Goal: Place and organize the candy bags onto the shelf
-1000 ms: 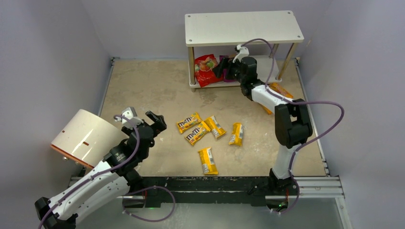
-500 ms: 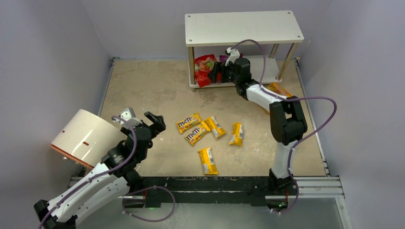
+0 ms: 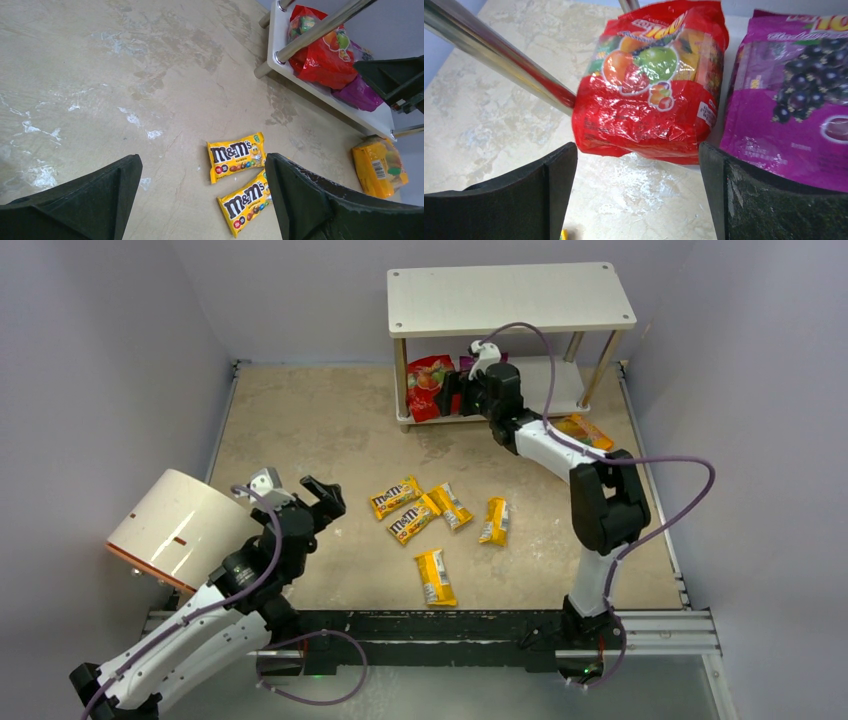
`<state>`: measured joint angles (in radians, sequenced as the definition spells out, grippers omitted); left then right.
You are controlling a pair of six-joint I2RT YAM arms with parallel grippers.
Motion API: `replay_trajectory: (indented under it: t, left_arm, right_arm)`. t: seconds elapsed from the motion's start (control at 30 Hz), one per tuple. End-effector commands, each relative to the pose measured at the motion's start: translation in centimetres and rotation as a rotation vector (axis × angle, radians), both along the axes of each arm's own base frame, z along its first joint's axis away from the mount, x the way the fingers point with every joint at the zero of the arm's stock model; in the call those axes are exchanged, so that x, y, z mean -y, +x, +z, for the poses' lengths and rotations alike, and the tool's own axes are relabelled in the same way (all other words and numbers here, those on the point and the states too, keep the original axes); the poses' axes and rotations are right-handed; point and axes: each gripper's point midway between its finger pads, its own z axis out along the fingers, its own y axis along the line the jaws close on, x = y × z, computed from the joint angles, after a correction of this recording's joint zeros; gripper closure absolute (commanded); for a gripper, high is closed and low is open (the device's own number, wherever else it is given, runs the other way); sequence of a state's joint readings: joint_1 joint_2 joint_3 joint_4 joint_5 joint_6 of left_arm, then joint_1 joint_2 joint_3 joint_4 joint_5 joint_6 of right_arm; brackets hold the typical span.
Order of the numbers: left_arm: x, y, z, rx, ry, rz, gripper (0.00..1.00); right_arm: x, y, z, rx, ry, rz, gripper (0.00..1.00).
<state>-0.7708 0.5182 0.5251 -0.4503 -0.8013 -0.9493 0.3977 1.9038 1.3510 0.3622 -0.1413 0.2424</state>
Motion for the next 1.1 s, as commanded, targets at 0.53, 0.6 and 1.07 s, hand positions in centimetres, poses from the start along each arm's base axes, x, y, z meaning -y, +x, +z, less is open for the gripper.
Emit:
replay_trajectory:
  t: [0.53, 0.6, 1.07]
  left_arm:
    - [2.0, 0.5, 2.1, 0.05, -0.026, -0.096, 0.0]
    - [2.3, 0.5, 2.1, 0.047, -0.026, -0.107, 0.0]
    - [3.6, 0.8, 1.6, 0.035, -0.019, -0.159, 0.0]
  right_arm:
    - [21.1, -14.7, -0.7, -0.3, 0.32, -0.692, 0.01]
    - [24.4, -15.2, -2.0, -0.338, 0.347, -0.79, 0.01]
    - [32.1, -10.5, -6.5, -0.349, 0.51, -0.885, 0.14]
